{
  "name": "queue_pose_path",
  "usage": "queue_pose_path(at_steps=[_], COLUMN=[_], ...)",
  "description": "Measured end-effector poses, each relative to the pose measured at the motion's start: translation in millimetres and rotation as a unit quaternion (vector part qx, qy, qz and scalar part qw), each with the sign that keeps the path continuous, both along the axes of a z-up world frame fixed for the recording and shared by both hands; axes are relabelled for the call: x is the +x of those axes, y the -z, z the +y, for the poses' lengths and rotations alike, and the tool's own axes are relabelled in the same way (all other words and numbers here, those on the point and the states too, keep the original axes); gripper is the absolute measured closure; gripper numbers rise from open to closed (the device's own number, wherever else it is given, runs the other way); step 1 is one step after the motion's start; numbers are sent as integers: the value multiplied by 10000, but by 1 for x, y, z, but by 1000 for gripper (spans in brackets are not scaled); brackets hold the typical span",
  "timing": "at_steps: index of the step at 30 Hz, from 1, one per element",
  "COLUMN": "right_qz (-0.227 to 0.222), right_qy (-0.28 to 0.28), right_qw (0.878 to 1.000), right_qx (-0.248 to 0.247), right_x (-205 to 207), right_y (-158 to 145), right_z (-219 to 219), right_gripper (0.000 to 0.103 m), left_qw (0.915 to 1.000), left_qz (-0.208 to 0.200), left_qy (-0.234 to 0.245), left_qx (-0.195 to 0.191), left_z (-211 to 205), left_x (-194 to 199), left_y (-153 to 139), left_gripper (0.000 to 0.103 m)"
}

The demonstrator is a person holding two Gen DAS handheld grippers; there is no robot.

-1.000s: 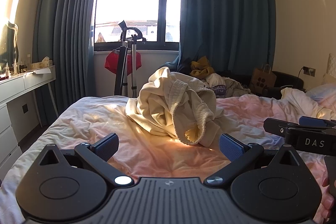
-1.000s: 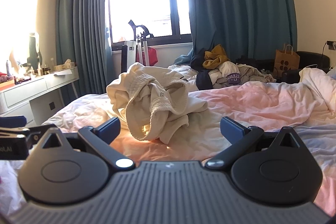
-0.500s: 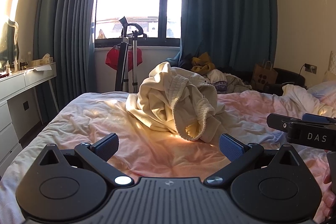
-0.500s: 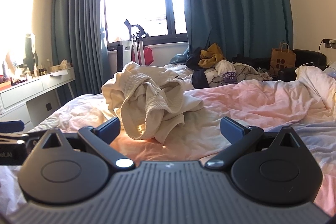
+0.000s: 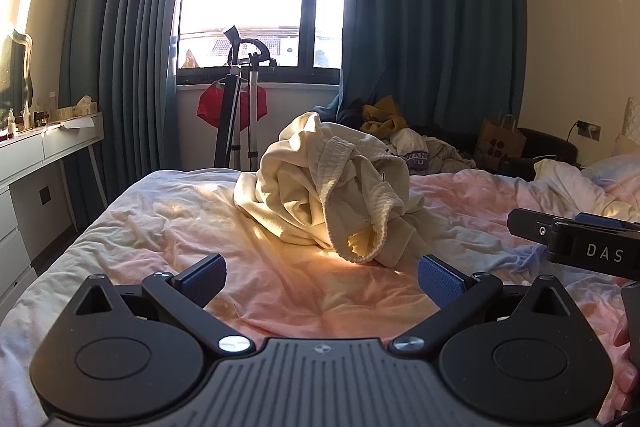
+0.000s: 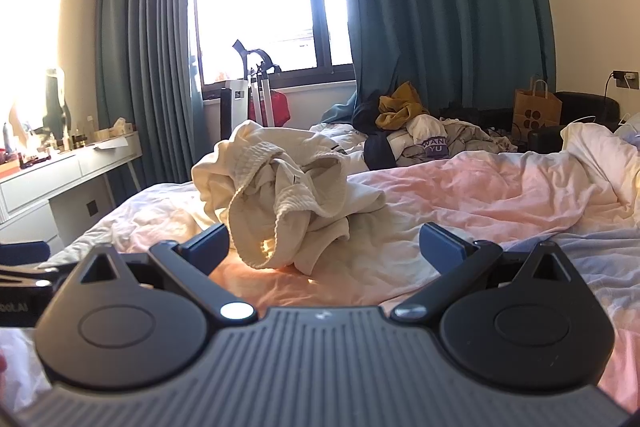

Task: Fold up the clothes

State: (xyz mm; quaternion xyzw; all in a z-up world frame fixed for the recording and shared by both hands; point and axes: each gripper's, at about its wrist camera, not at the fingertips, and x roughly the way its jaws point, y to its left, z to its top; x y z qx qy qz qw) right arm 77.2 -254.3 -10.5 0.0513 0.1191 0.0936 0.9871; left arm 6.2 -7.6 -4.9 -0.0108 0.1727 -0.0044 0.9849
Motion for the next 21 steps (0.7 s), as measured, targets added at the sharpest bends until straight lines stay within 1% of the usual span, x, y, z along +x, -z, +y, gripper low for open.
queue_pose_path(at_steps=[7, 14, 16, 18, 21], right_qz=[39, 46, 63, 99, 234], right_qy=[16, 49, 68, 73, 69], right_qw=[10000, 10000, 10000, 9999, 9996], right_qx=[-21, -27, -6, 55, 147], right_x=[1, 3, 4, 5, 9], right_y=[0, 0, 1, 1, 3], right_z=[1, -1, -2, -4, -7], right_gripper=[0, 0, 0, 0, 0], left_qw=[9999, 9994, 9984, 9951, 9921], left_qz=[88, 209, 335, 543, 637], left_qy=[25, -63, 19, 99, 145], left_qx=[-52, -252, -456, -814, -1070], left_z=[-1, 1, 3, 6, 8], left_x=[3, 16, 26, 40, 59], left_y=[2, 5, 6, 7, 10], left_gripper=[0, 0, 1, 3, 3])
